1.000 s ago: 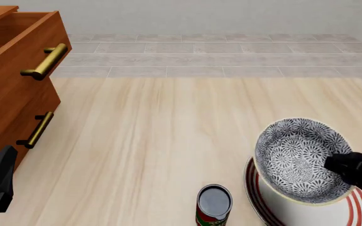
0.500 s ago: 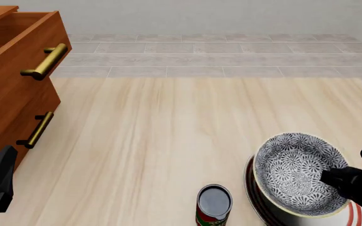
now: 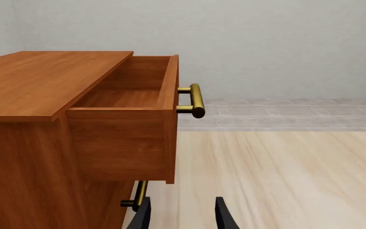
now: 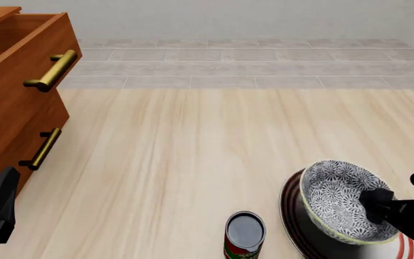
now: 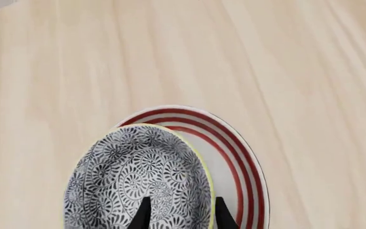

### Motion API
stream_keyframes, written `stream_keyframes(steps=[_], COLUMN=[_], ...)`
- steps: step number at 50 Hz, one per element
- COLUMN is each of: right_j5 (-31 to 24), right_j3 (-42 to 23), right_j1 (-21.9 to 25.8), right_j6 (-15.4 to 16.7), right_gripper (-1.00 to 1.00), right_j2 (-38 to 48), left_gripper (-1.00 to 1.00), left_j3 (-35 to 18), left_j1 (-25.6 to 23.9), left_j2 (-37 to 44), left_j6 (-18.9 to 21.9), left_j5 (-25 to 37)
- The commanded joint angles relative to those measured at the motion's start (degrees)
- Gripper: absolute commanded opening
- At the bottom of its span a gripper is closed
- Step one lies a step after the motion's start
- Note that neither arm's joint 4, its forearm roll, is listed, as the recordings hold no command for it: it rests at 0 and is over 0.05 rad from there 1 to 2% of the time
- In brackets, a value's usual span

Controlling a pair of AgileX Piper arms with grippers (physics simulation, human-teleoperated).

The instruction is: Put the bowl on the plate.

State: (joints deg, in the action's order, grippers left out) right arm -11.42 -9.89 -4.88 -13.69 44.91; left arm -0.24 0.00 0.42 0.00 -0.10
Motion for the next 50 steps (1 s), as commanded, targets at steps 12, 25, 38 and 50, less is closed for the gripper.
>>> stream_keyframes(steps=[12,25,38,50], right_j5=[0.6,-4.1,-10.9,-16.6], right_j3=[-0.8,-4.2,-10.3,-16.2], right_j1=[-0.4,-0.9,-1.6,-1.7], right_j6=[0.3,1.6,3.3,5.0], right_gripper=[1.0,1.0,1.0,1.0], right_j2=[0.8,-2.1,-6.1,-9.1], left_gripper=[1.0,1.0,1.0,1.0], left_j3=[0.0,0.0,0.0,0.0], left_j1=[0.0,0.0,0.0,0.0], left_j2=[0.0,0.0,0.0,0.0], left_j6=[0.0,0.0,0.0,0.0], left_j5=[0.0,0.0,0.0,0.0])
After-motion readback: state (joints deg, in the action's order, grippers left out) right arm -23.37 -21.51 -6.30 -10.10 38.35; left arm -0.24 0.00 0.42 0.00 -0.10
